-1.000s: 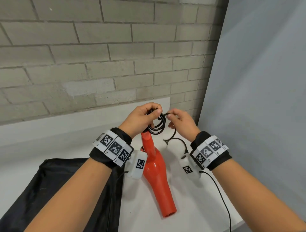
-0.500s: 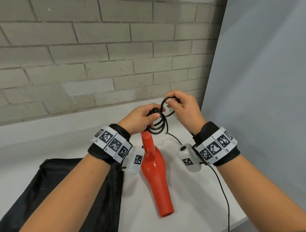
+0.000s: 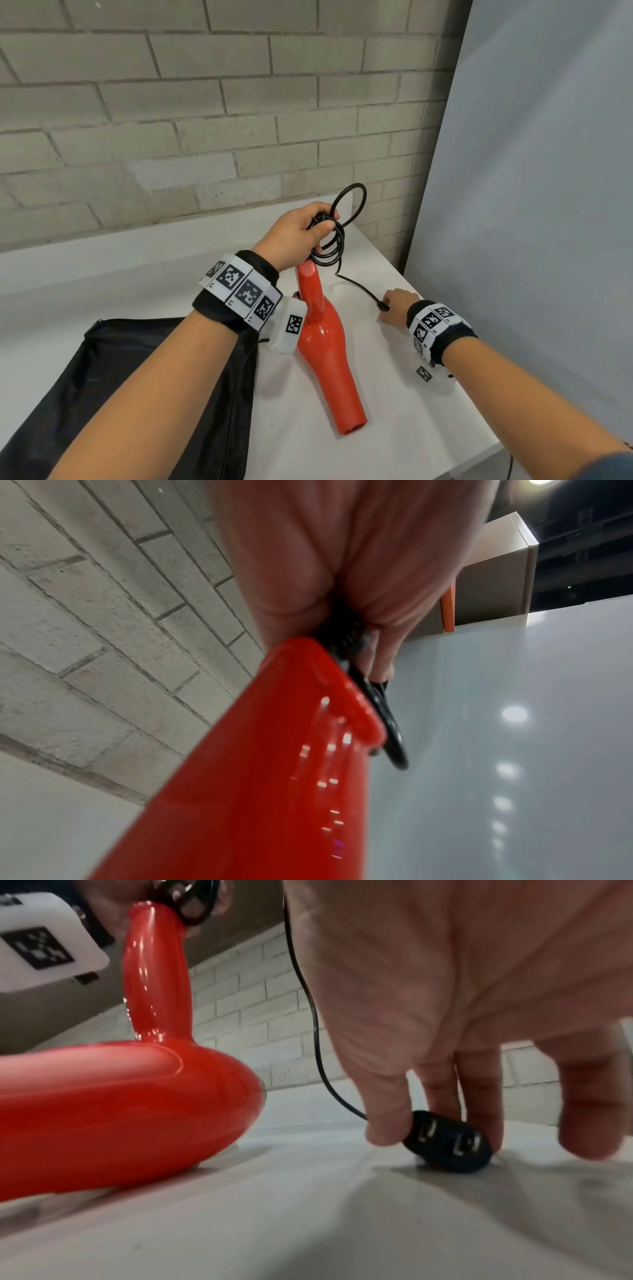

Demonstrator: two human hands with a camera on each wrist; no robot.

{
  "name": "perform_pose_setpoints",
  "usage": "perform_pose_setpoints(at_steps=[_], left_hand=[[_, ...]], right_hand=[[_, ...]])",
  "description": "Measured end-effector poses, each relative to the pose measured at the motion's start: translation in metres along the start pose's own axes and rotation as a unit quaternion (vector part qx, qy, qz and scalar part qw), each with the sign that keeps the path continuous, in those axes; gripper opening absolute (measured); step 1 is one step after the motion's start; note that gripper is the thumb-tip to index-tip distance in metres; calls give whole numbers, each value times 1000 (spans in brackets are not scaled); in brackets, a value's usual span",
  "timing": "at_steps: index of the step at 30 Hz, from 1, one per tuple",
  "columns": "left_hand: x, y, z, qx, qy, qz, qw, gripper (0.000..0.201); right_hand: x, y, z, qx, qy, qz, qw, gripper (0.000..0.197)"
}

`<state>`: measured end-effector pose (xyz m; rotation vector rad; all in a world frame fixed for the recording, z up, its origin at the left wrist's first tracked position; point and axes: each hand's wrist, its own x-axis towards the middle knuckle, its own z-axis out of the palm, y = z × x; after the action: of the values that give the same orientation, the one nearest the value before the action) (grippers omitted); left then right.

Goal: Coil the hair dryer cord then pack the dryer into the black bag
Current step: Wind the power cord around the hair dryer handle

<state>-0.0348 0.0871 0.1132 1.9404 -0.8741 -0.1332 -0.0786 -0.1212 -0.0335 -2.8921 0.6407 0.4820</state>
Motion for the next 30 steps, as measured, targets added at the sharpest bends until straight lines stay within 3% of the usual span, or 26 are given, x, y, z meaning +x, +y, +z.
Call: perform_pose_setpoints(at_steps=[5, 8, 10, 12, 14, 16, 19, 21, 22, 24, 28, 30], left_hand=[[1, 0, 2, -9, -6, 3, 1000, 15], [1, -1, 3, -27, -2, 8, 1000, 20], [1, -3, 5, -42, 6, 10, 999, 22], [2, -5, 5, -52, 15, 9, 999, 20], [3, -7, 5, -61, 20, 10, 998, 18], [5, -8, 5, -68, 23, 3, 997, 16], [7, -9, 4, -74, 38, -10, 997, 15], [8, -10, 4, -78, 46, -12, 996, 15], [8, -10, 5, -80, 47, -13, 996, 15], [8, -9, 6, -86, 43, -13, 995, 18], [10, -8, 8, -111, 33, -12, 993, 17], [10, -7, 11, -120, 22, -3, 993, 16]], right_hand=[[2, -2, 0, 12, -12, 12, 1000, 38], [-4, 0, -13, 55, -38, -22, 998, 38], [-8, 5, -22, 124, -37, -31, 991, 30], [-9, 9, -28, 254, 8, -23, 967, 22], [-9, 10, -35, 416, 58, -39, 907, 26], [-19, 4, -46, 573, 96, -88, 809, 29], [-42, -10, -62, 690, 181, -199, 672, 27], [-58, -18, -71, 737, 193, -280, 584, 16], [-66, -23, -73, 744, 193, -316, 557, 16], [-75, -34, -74, 728, 205, -352, 551, 20], [-75, -59, -70, 675, 267, -367, 582, 35], [-75, -65, -67, 658, 284, -360, 597, 29]])
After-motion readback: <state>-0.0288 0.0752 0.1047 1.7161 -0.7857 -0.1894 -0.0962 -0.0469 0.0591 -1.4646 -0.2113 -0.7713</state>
